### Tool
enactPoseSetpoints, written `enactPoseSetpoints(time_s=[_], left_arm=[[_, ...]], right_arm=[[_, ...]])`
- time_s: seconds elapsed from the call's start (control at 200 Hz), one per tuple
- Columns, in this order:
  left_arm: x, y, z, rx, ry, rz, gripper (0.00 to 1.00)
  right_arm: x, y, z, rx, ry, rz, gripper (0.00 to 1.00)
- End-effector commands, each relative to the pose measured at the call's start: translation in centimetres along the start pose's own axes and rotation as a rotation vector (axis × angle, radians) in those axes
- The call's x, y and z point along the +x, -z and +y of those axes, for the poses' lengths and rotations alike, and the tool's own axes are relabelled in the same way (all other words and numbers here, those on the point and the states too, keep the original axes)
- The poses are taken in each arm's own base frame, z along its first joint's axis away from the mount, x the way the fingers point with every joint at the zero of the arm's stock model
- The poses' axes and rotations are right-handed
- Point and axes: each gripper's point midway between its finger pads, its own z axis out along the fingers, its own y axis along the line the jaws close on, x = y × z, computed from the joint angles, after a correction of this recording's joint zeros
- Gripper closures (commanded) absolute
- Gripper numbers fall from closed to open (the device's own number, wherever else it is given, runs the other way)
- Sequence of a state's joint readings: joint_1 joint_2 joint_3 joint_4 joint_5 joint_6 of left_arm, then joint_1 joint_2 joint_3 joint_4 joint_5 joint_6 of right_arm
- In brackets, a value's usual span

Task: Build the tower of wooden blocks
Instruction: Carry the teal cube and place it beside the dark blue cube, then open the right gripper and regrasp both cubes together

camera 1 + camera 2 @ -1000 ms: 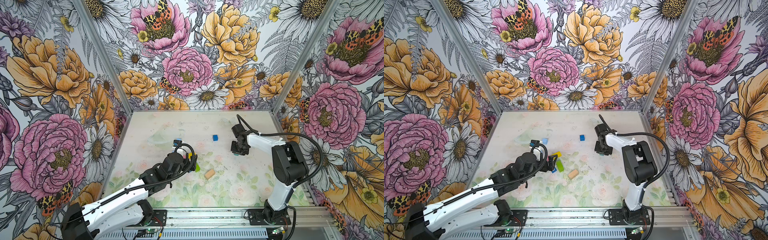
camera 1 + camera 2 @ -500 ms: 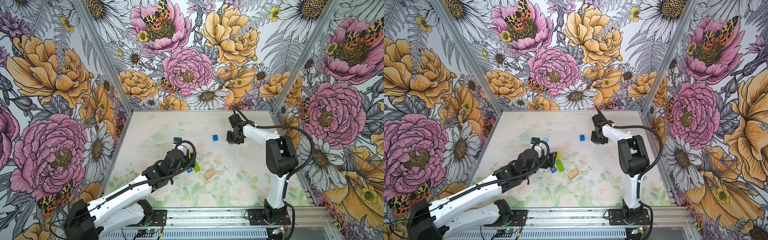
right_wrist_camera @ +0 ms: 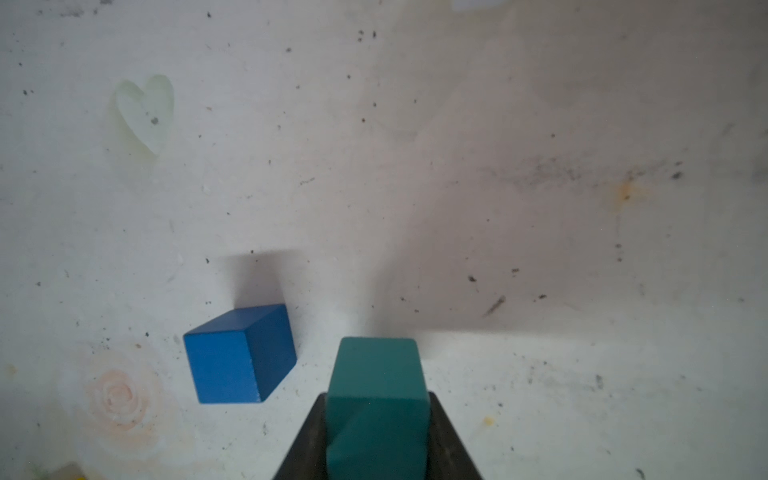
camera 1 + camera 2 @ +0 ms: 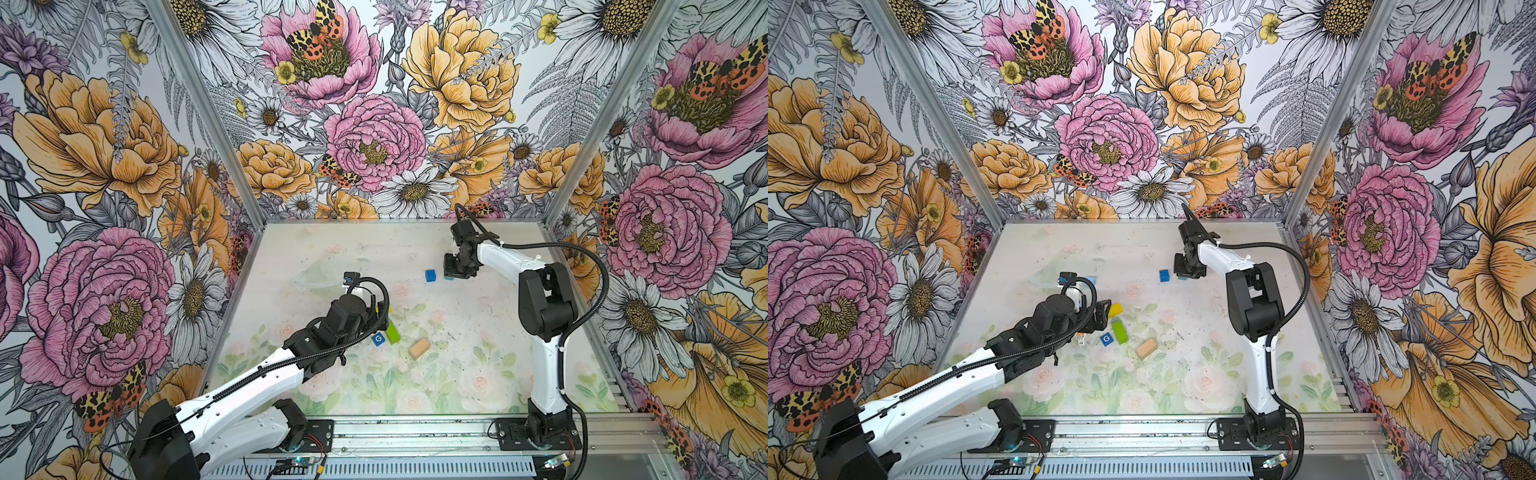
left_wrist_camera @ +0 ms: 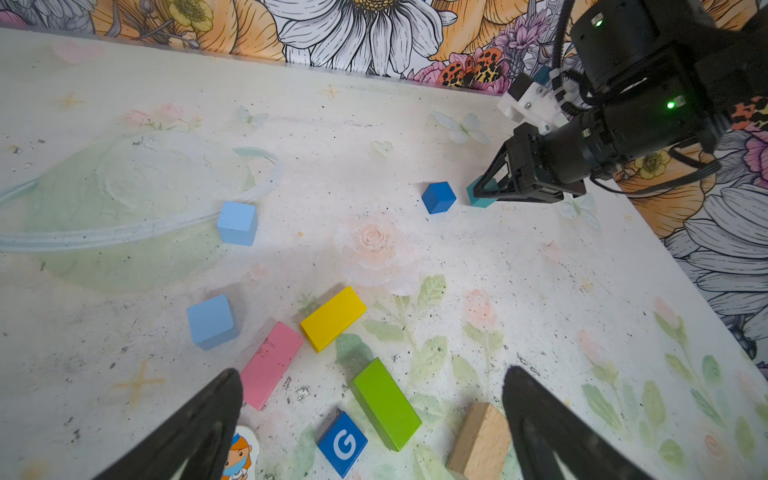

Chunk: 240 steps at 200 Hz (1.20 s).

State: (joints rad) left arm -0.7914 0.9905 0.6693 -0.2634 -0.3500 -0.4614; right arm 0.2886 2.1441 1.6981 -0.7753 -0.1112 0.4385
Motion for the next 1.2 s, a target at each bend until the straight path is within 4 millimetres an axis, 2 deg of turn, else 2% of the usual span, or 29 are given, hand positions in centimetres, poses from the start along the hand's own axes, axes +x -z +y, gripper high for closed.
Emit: enactPoseSetpoints(time_s=[0.0,0.65,0.941,1.196], left_arm=[[-0.9,0.1,-0.3,0.016,-0.001,-0.019,0.01],[-0.5,-0.1,0.3,-0.006,0.003,-0.008,0.01],[-0.4,0.0,0.5,-0.008,0.005,-0.012,0.01],[-0.9,0.3,0.3,0.004,0.005,-0.027,0.01]], right_arm=[[-0.7,-0.2,1.0,-0.031,0.026,-0.003,0.69],[-0.6,-1.1,2.7,-0.049,0.063,0.011,0.65],[-0.4,-1.2,2.7,-0.042,0.066,0.018,0.57],[-1.0,0.9,2.3,-0.014,0.057,-0.016,0.51]])
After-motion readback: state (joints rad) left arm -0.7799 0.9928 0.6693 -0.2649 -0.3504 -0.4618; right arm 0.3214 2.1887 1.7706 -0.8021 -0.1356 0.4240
